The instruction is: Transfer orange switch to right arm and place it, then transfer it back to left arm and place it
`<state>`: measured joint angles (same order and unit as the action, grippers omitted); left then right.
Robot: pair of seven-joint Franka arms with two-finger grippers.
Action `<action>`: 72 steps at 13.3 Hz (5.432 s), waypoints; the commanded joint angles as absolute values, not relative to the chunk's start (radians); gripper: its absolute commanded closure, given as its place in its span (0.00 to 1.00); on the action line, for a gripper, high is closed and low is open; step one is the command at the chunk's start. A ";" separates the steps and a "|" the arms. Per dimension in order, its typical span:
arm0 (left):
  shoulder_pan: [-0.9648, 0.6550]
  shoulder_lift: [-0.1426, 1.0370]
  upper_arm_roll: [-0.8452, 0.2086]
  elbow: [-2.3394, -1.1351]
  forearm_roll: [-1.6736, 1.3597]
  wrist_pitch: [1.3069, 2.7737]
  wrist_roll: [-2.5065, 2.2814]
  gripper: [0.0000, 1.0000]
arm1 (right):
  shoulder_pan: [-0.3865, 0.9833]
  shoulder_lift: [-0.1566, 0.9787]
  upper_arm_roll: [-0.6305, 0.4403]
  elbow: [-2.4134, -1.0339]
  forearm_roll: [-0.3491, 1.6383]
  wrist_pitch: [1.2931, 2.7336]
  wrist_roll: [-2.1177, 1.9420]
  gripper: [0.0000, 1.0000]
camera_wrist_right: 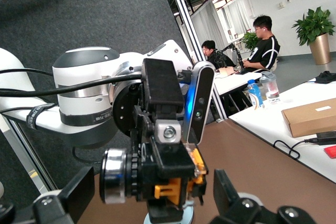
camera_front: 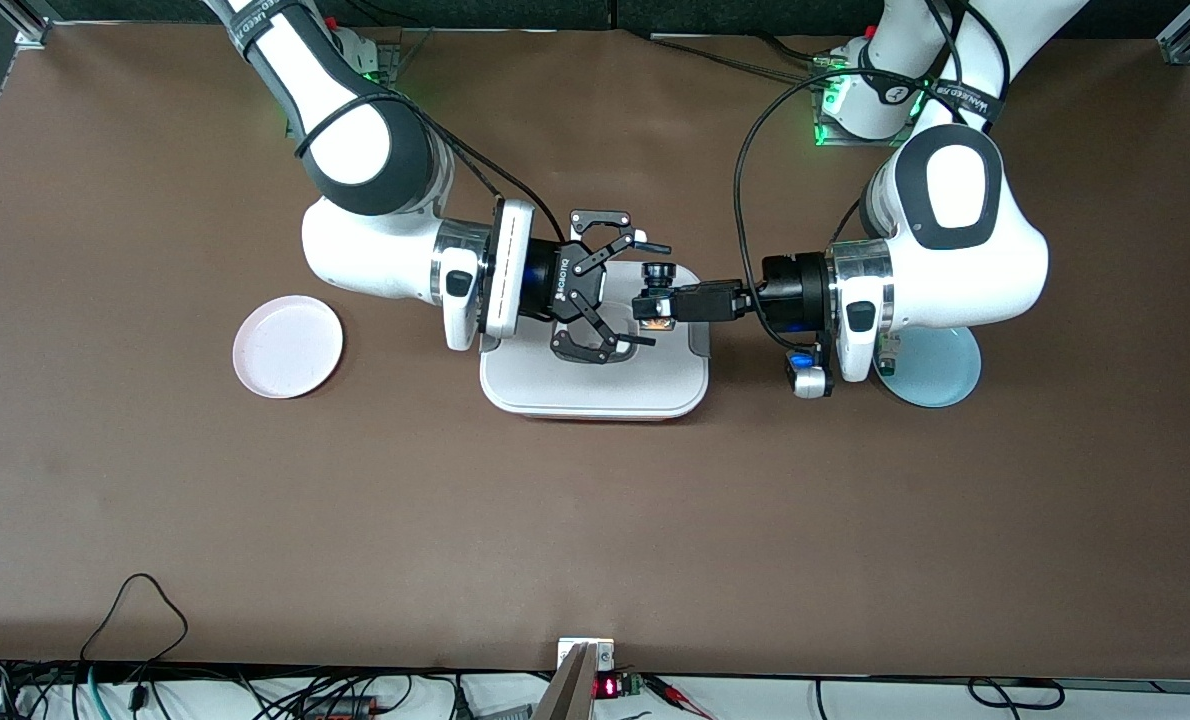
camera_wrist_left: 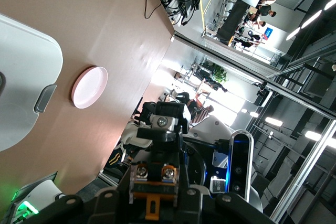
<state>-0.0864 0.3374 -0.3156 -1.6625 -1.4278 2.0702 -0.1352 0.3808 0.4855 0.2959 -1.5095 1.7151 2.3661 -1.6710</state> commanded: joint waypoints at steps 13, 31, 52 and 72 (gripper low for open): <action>0.090 0.339 -0.310 -1.620 -0.490 1.560 0.524 0.92 | 0.086 0.338 0.291 -1.762 1.489 2.322 -1.538 0.00; 0.366 0.350 -0.308 -1.965 0.095 2.006 1.654 0.92 | -0.097 0.227 0.291 -1.671 0.258 1.792 -0.039 0.00; 0.428 0.451 -0.298 -2.189 0.143 2.487 1.605 0.80 | -0.074 0.210 0.078 -1.426 -0.152 1.591 0.126 0.00; 0.419 0.371 -0.310 -2.011 0.143 2.141 1.418 0.00 | -0.052 0.029 -0.018 -1.661 -0.038 1.726 0.040 0.00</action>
